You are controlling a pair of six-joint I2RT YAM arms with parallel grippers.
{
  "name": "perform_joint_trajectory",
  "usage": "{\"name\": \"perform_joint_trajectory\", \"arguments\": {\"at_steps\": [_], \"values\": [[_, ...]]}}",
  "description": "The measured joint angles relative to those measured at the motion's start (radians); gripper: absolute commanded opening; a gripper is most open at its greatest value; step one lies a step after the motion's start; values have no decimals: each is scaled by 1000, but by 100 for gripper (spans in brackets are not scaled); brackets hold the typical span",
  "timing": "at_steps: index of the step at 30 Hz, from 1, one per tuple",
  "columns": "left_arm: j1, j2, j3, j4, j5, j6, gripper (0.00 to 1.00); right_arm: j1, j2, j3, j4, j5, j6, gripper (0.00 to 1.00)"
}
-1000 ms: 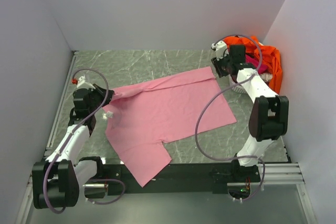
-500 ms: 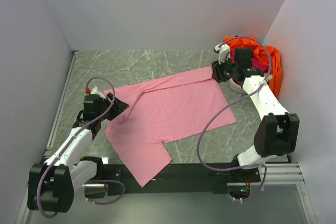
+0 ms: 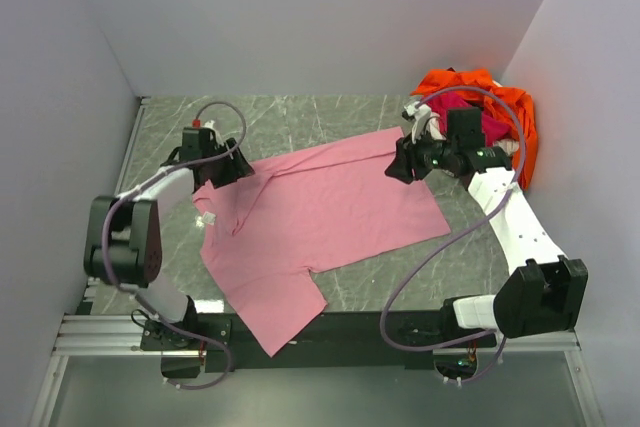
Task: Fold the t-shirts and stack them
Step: Fold the tshirt
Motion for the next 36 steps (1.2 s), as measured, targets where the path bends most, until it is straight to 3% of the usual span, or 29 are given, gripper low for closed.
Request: {"name": "perform_joint_trajectory", "arguments": {"at_steps": [7, 15, 18, 22, 25, 30, 36], "values": [[0, 196, 103, -98, -16, 69, 58, 0, -5, -53, -13, -56, 16, 48], [-5, 226, 142, -129, -40, 93, 49, 0, -5, -53, -13, -74, 16, 48], [-16, 227, 142, -139, -39, 98, 38, -3, -5, -53, -13, -77, 16, 48], [-27, 228, 143, -151, -37, 103, 15, -12, -6, -53, -13, -81, 16, 48], [-31, 227, 147, -157, -31, 107, 10, -21, -9, -53, -13, -85, 16, 48], [-44, 203, 150, -171, 24, 108, 5, -36, -11, -53, -13, -94, 14, 48], [-79, 175, 150, -177, 152, 119, 8, -54, -22, -53, -13, -103, 13, 48]]}}
